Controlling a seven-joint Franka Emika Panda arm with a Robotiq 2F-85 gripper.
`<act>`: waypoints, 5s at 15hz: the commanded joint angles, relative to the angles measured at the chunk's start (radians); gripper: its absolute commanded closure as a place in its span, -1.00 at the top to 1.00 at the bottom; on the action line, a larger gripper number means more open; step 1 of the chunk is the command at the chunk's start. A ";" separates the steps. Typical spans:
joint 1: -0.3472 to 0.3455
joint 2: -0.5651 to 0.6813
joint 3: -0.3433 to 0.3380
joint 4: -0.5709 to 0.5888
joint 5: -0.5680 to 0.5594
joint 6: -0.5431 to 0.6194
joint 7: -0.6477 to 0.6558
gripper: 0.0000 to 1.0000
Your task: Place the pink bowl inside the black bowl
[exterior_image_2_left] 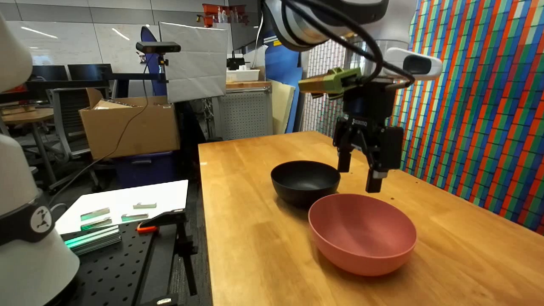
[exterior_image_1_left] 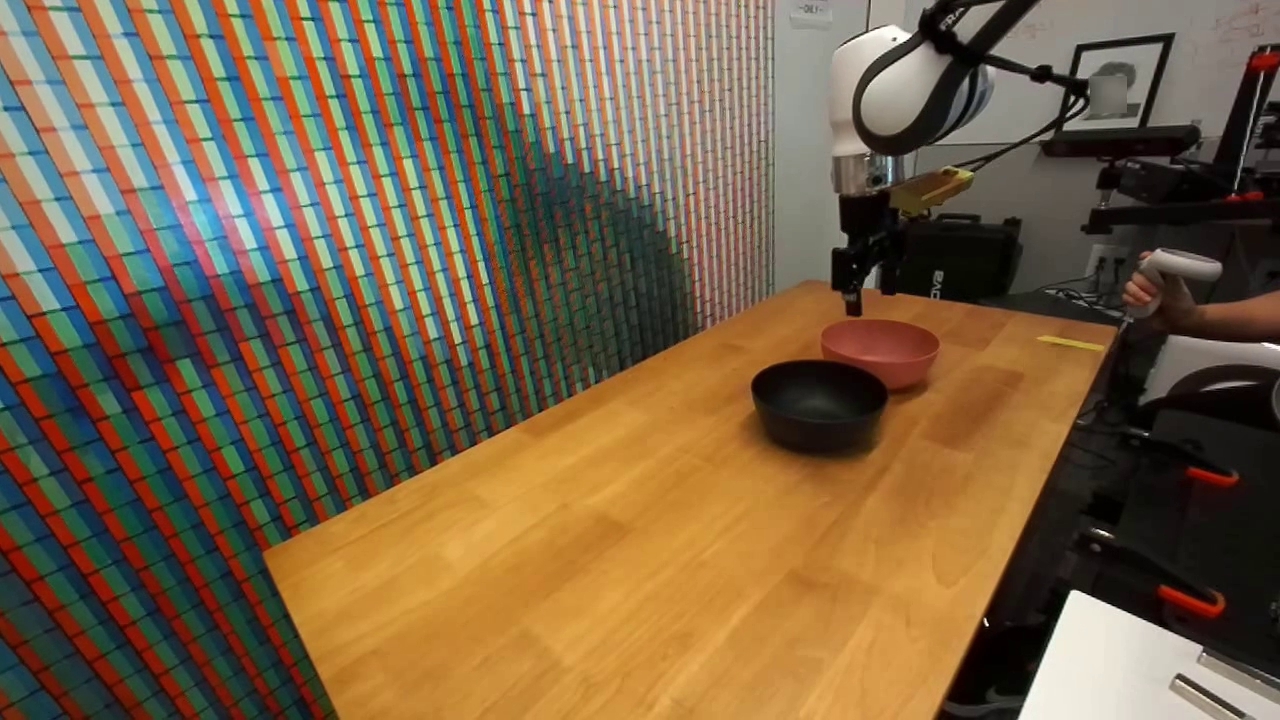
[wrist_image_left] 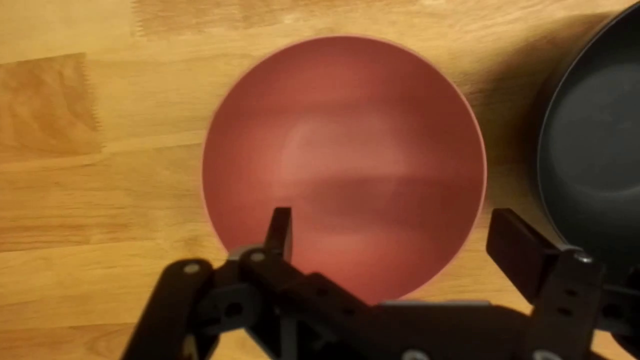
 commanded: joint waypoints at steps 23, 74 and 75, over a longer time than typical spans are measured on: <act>0.081 0.276 -0.049 0.224 -0.052 -0.026 0.181 -0.86; 0.242 0.443 0.179 0.634 0.230 -0.743 0.002 -0.84; 0.254 0.444 0.178 0.625 0.223 -0.731 0.008 -0.36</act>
